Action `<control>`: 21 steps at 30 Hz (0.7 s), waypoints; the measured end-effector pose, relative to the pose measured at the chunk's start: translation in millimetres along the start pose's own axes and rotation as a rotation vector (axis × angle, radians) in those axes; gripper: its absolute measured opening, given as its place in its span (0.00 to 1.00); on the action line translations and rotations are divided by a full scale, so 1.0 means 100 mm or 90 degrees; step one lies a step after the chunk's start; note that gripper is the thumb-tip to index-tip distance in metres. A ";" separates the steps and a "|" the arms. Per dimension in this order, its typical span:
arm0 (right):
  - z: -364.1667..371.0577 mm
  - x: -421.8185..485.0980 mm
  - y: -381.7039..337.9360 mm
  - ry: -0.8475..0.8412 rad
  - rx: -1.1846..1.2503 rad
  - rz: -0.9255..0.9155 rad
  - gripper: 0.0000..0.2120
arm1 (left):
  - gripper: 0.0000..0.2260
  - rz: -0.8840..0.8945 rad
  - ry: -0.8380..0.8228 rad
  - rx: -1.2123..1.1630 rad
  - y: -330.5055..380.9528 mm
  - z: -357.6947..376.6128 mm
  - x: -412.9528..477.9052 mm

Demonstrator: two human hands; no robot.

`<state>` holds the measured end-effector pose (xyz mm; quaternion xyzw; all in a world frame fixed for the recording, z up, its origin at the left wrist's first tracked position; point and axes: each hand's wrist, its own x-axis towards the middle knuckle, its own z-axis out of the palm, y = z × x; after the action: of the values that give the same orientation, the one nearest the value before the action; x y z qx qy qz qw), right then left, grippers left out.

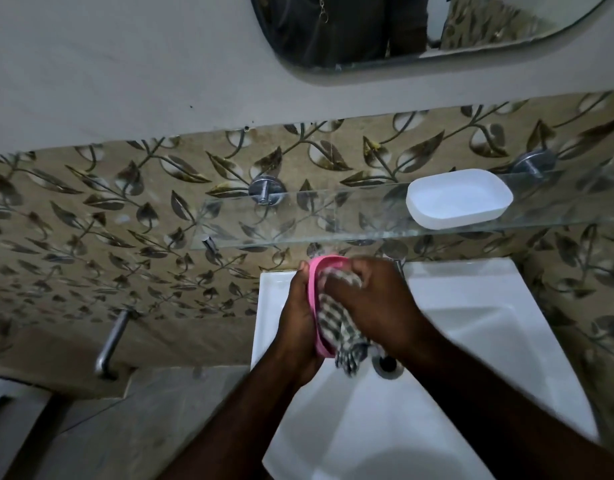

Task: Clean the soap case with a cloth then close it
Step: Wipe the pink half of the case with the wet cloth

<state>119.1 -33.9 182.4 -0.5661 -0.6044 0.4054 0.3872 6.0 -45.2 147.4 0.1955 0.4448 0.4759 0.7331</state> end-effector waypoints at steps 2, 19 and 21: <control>0.01 0.11 -0.09 0.067 0.000 -0.021 0.10 | 0.26 -0.001 -0.011 -0.025 0.01 0.05 0.00; 0.04 -0.19 0.21 -0.179 -0.107 -0.065 0.10 | 0.33 -0.011 0.055 0.050 0.14 -0.10 0.06; -0.06 -0.16 0.27 -0.234 -0.182 -0.079 0.07 | 0.35 -0.025 0.069 0.065 0.07 -0.11 0.05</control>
<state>135.5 -49.2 159.5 -0.4939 -0.7494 0.3873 0.2109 -6.0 -38.7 144.5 0.1977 0.5110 0.4478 0.7066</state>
